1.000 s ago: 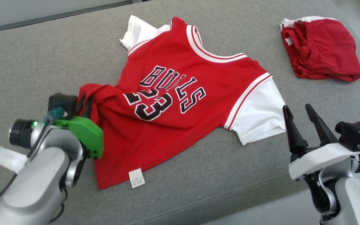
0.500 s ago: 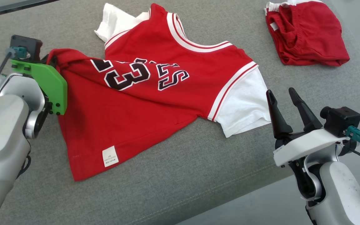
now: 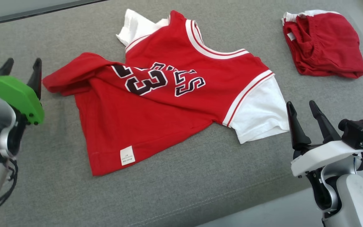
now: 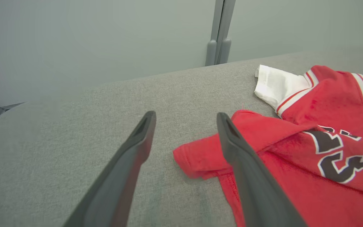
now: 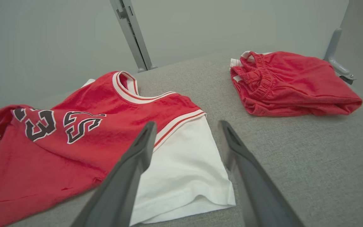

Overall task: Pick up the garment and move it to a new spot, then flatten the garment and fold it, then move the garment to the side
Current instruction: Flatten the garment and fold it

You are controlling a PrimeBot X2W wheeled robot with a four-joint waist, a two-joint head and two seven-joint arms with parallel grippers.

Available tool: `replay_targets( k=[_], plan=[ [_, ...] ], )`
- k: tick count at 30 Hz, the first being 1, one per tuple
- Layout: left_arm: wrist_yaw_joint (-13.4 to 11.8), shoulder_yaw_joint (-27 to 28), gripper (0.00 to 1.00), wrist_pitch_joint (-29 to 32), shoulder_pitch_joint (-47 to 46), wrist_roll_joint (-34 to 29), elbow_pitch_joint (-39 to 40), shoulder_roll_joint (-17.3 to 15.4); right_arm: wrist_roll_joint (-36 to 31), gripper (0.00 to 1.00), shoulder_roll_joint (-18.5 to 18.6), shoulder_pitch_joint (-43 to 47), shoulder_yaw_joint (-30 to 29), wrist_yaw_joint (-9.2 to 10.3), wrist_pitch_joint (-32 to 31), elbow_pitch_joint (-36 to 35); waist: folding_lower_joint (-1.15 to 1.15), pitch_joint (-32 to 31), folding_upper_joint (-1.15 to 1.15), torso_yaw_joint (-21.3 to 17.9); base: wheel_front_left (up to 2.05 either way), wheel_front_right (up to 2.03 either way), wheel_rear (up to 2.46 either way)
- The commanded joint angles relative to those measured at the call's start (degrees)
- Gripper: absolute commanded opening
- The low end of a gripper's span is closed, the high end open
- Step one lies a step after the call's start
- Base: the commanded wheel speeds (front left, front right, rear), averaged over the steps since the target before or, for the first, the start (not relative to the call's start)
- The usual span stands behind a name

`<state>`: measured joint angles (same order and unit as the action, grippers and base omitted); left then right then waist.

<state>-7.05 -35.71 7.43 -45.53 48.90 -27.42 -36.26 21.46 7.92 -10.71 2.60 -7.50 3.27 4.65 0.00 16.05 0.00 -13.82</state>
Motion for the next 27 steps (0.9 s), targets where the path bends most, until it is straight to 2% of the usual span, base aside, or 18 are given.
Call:
replay_targets(
  k=[1, 5, 10, 14, 20, 27],
  plan=[
    [-1.67, 0.92, 1.00, -0.93, 3.63, 1.16, 2.66, -0.83, -0.35, 1.00, 0.23, 1.16, -0.29, 0.03, -0.50, -0.71, 0.00, -3.87, 0.00, 4.19, 0.00, 0.00, 0.00],
    [-5.55, 1.45, 1.00, -2.88, 11.60, 2.73, 9.79, -0.91, -0.48, 1.00, 0.02, 2.40, -0.80, 0.03, -1.44, -1.58, 0.00, -5.28, 0.00, 6.21, 0.00, 0.00, 0.00],
    [-8.22, 0.34, 1.00, -4.07, 20.27, 4.88, 16.69, 1.93, -0.72, 1.00, -0.31, 3.06, -0.55, 0.03, -2.46, -2.56, 0.00, -5.67, 0.00, 7.37, 0.00, 0.00, 0.00],
    [-8.60, -1.84, 1.00, -3.56, 23.59, 6.03, 18.85, 4.62, -0.80, 1.00, -0.09, 2.74, -0.23, 0.03, -3.06, -3.25, 0.00, -4.99, 0.00, 7.20, 0.00, 0.00, 0.00],
    [-7.95, -4.70, 1.00, -1.92, 24.43, 6.68, 17.33, 7.93, -0.93, 1.00, 0.18, 2.09, 0.06, 0.03, -3.38, -3.73, 0.00, -3.84, 0.00, 6.16, 0.00, 0.00, 0.00],
    [-7.90, -6.43, 1.00, -0.83, 24.43, 6.38, 13.61, 9.61, -0.93, 1.00, -0.07, 1.94, -0.09, 0.03, -3.00, -3.53, 0.00, -3.09, 0.00, 4.95, 0.00, 0.00, 0.00]
  ],
)
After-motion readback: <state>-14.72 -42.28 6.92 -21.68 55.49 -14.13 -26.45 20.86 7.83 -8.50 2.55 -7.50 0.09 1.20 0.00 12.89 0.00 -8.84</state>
